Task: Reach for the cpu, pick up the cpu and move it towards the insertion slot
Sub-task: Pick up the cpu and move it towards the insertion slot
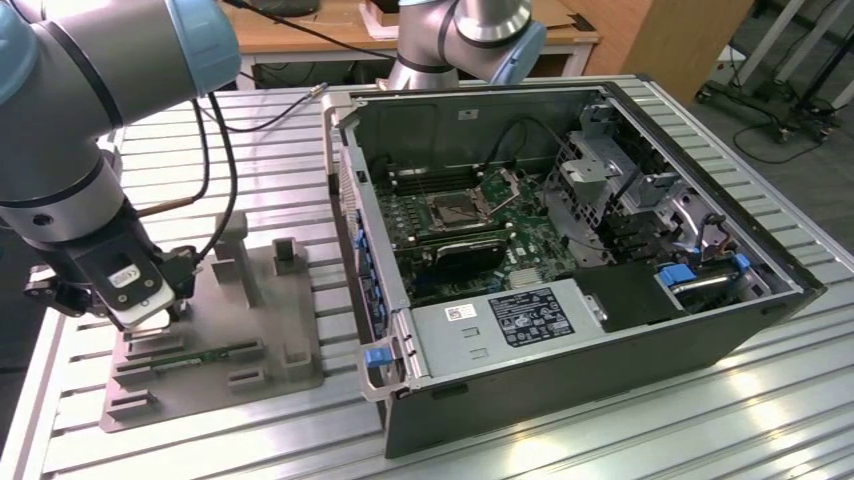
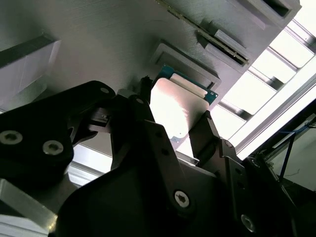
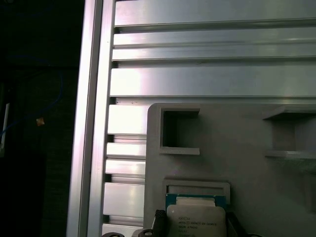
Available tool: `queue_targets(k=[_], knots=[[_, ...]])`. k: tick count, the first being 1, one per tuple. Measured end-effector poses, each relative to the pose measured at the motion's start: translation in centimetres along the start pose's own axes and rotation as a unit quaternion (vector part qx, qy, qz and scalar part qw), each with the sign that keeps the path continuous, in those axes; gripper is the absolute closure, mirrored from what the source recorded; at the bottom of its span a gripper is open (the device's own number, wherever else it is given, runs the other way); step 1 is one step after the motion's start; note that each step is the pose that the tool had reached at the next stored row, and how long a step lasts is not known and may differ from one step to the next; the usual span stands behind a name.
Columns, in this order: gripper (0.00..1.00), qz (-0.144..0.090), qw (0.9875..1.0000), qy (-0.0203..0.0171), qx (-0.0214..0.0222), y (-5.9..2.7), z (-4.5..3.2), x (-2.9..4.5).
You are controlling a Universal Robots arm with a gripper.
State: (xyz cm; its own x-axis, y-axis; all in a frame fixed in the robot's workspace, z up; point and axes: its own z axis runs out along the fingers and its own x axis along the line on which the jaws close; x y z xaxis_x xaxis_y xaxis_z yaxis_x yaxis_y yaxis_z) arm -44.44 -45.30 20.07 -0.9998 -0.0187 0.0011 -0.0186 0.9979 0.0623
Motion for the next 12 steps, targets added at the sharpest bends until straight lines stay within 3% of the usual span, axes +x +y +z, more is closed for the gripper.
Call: queue_targets(k=[12], knots=[[0.45,0.0,1.0,0.0,0.0,0.05,-0.74,0.0]])
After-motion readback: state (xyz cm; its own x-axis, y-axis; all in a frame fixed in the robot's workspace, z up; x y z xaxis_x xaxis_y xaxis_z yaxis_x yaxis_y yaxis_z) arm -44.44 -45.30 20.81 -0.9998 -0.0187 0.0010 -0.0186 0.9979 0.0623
